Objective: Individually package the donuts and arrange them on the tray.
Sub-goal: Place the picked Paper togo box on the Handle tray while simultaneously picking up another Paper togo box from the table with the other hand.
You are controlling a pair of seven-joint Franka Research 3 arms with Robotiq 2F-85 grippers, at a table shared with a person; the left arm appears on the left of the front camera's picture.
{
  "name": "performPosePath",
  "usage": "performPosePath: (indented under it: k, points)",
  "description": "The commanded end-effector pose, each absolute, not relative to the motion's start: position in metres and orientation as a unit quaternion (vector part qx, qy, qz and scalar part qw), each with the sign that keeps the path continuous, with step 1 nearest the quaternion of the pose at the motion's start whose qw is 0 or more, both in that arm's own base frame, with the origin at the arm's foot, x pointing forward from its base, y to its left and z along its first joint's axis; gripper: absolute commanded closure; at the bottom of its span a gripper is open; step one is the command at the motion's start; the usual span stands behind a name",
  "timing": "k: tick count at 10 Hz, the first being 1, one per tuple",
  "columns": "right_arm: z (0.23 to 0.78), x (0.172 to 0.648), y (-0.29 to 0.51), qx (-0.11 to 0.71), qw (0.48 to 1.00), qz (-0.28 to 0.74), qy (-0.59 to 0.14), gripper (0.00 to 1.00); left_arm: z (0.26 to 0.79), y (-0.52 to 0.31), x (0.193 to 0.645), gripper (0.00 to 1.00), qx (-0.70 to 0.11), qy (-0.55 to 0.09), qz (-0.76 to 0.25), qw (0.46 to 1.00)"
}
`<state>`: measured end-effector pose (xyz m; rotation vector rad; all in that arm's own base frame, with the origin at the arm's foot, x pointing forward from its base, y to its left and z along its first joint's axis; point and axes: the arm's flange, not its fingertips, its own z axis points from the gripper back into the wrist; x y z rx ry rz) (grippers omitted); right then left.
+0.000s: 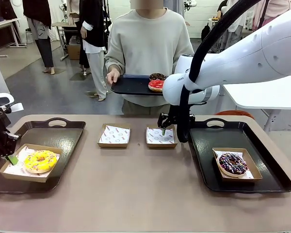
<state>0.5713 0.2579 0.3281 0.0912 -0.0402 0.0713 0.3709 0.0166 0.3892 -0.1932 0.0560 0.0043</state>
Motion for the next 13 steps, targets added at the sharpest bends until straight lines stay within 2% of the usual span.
performPosePath:
  k: [1,13]
  points:
    - [0.325,0.569,0.258,0.031,0.998,0.030,-0.036,0.00,0.378,0.008,0.373,0.99,-0.055,0.023,0.011,0.998]
    - [0.325,0.565,0.252,0.038,0.998,0.030,-0.037,0.00,0.356,-0.017,0.382,0.99,-0.005,0.021,0.034,0.999]
